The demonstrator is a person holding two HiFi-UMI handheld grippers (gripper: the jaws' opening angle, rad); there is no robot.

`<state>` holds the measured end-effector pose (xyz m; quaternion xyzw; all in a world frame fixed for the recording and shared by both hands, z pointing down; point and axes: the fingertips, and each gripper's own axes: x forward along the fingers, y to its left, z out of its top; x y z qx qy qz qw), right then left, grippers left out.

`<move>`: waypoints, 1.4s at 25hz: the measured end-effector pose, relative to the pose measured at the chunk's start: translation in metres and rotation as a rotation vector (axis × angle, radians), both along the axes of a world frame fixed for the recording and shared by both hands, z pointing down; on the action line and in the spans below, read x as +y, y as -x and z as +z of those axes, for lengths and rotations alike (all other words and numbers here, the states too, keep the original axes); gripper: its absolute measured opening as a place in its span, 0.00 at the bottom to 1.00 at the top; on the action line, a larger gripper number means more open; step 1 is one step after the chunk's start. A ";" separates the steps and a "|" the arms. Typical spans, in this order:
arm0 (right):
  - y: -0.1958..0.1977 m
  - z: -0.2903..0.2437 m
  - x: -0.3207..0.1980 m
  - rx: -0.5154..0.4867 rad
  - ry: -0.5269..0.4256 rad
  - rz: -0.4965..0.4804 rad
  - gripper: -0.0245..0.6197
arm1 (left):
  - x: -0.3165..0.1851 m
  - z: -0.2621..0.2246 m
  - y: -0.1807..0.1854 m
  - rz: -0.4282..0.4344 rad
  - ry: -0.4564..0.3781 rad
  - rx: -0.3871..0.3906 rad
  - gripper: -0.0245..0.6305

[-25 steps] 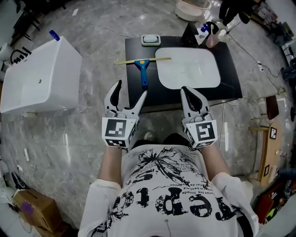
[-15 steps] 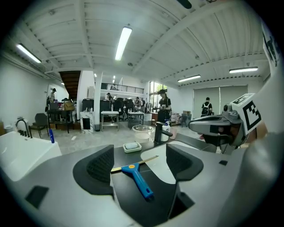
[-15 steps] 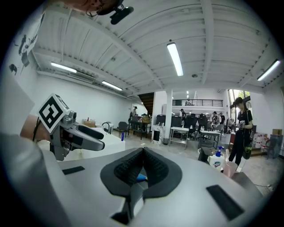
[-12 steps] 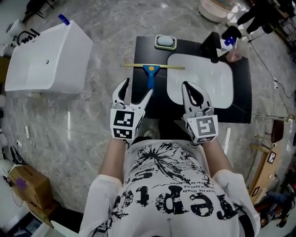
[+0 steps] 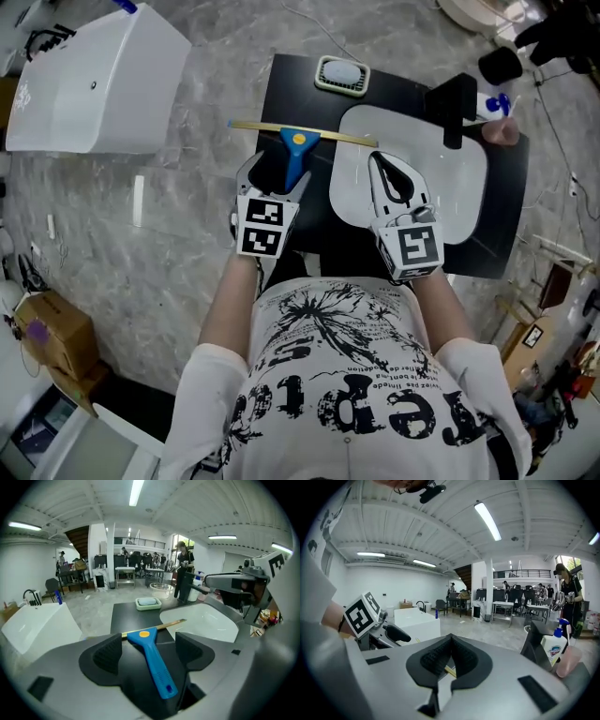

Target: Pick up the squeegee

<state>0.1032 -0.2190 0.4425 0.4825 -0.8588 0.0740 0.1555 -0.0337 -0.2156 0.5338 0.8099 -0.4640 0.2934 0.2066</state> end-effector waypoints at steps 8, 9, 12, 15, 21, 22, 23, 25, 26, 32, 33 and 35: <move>-0.018 0.039 -0.032 0.003 0.073 -0.013 0.06 | -0.021 0.079 -0.012 -0.064 0.211 -0.052 0.58; -0.020 0.042 -0.035 0.005 0.080 -0.013 0.06 | -0.023 0.085 -0.012 -0.073 0.230 -0.060 0.58; -0.025 0.049 -0.039 0.006 0.096 -0.013 0.06 | -0.025 0.099 -0.012 -0.093 0.278 -0.090 0.58; -0.030 0.051 -0.041 0.008 0.101 -0.011 0.06 | -0.027 0.102 -0.010 -0.115 0.295 -0.107 0.58; -0.039 0.049 -0.042 0.006 0.100 0.006 0.06 | -0.030 0.103 -0.011 -0.147 0.314 -0.106 0.57; -0.040 0.049 -0.040 0.007 0.100 0.007 0.06 | -0.030 0.102 -0.010 -0.156 0.311 -0.105 0.55; -0.041 0.048 -0.039 0.009 0.099 0.007 0.06 | -0.031 0.100 -0.009 -0.167 0.305 -0.104 0.48; -0.042 0.046 -0.037 0.015 0.097 0.011 0.06 | -0.034 0.098 -0.007 -0.187 0.296 -0.107 0.30; -0.043 0.045 -0.036 0.018 0.096 0.014 0.06 | -0.034 0.098 -0.006 -0.191 0.296 -0.113 0.28; -0.050 0.040 -0.030 0.033 0.090 0.036 0.06 | -0.033 0.098 -0.008 -0.189 0.289 -0.107 0.25; -0.051 0.039 -0.029 0.035 0.087 0.038 0.06 | -0.033 0.097 -0.008 -0.190 0.288 -0.101 0.25; -0.051 0.034 -0.027 0.039 0.079 0.046 0.06 | -0.032 0.094 -0.009 -0.190 0.285 -0.084 0.25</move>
